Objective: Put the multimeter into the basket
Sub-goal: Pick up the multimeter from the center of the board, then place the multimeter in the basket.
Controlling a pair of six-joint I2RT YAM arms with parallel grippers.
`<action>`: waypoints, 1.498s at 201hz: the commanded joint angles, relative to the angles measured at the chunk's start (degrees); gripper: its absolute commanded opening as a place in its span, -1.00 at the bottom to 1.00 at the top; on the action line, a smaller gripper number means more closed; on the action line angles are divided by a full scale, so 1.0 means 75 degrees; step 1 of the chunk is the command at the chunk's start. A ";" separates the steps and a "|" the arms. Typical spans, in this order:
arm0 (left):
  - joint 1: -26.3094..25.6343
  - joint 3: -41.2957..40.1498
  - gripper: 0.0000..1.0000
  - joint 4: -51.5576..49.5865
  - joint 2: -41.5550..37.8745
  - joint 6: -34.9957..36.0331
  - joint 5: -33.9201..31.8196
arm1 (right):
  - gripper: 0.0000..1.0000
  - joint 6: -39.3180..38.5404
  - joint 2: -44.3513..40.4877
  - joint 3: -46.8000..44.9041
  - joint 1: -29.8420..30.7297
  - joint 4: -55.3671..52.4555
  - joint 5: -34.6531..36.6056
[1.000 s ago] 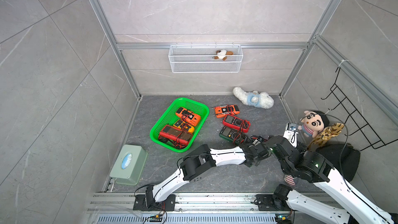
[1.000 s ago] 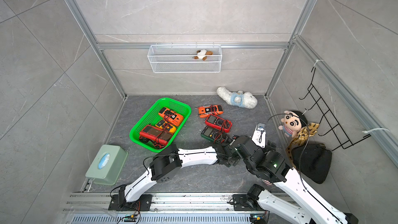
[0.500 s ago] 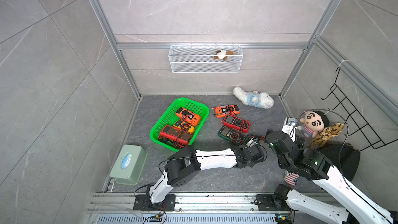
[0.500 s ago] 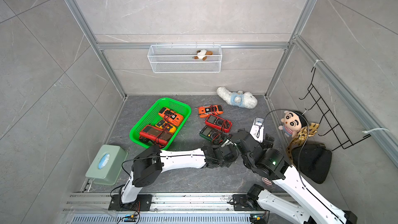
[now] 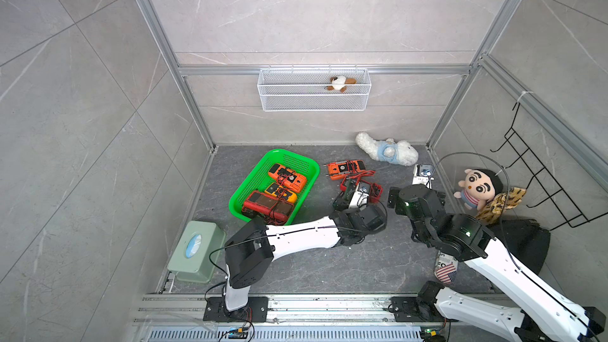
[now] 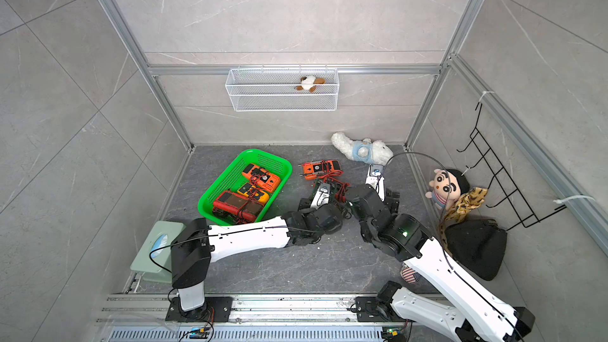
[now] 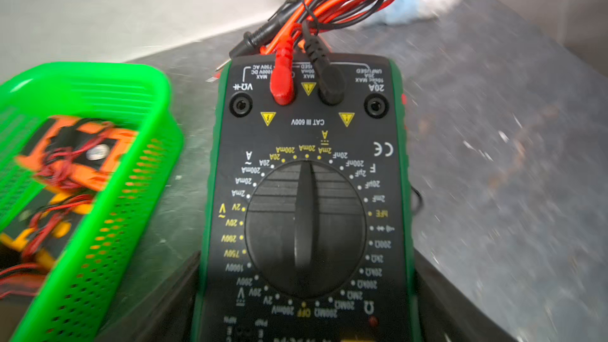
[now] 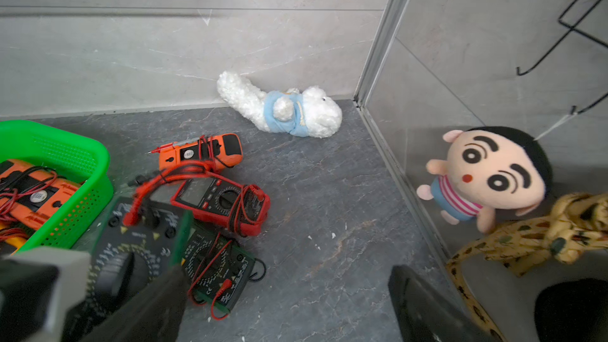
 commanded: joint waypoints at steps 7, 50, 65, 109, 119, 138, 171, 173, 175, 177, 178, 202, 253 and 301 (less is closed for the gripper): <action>0.0600 -0.0069 -1.00 -0.0008 -0.0891 -0.0904 -0.0930 | 1.00 -0.0408 0.0475 0.0242 -0.0391 0.0579 -0.1254; 0.1667 -0.0376 -1.00 -0.0079 -0.1520 -0.1644 -0.1375 | 1.00 -0.0722 0.1458 0.0288 -0.1181 0.1268 -0.2813; 0.2037 -0.0364 -1.00 -0.0272 -0.1606 -0.2040 -0.1650 | 1.00 -0.0819 0.1821 0.0346 -0.1509 0.1481 -0.3427; 0.2978 -0.0034 -1.00 -0.1324 -0.1466 -0.3537 -0.1914 | 1.00 -0.0956 0.2863 0.0462 -0.2152 0.1813 -0.4597; 0.3153 0.0047 -1.00 -0.1602 -0.1353 -0.3888 -0.1916 | 1.00 -0.0944 0.2984 0.0415 -0.2252 0.1900 -0.4725; 0.3467 0.0299 -1.00 -0.2227 -0.1053 -0.4600 -0.1855 | 1.00 -0.0955 0.3149 0.0297 -0.2382 0.1999 -0.4863; 0.3804 0.0593 -1.00 -0.2751 -0.0553 -0.5454 -0.1601 | 1.00 -0.0948 0.3228 0.0078 -0.2429 0.2210 -0.5042; 0.3827 0.0596 -1.00 -0.2754 -0.0526 -0.5480 -0.1550 | 1.00 -0.0945 0.3228 0.0065 -0.2431 0.2221 -0.5048; 0.3862 0.0602 -1.00 -0.2743 -0.0499 -0.5501 -0.1514 | 1.00 -0.0950 0.3228 0.0062 -0.2431 0.2221 -0.5053; 0.3885 0.0607 -1.00 -0.2743 -0.0472 -0.5507 -0.1466 | 1.00 -0.0949 0.3234 0.0058 -0.2434 0.2224 -0.5051; 0.3897 0.0607 -1.00 -0.2741 -0.0456 -0.5515 -0.1445 | 1.00 -0.0946 0.3237 0.0058 -0.2435 0.2225 -0.5059; 0.4121 0.0596 -1.00 -0.2755 -0.0197 -0.5692 -0.1110 | 1.00 -0.0969 0.3274 0.0000 -0.2434 0.2215 -0.5078; 0.4436 0.0503 -1.00 -0.2518 0.0264 -0.5766 -0.0366 | 1.00 -0.0968 0.3310 -0.0092 -0.2426 0.2266 -0.5113; 0.4661 0.0454 -1.00 -0.2430 0.0759 -0.6155 0.0335 | 1.00 -0.0940 0.3311 -0.0212 -0.2433 0.2304 -0.5177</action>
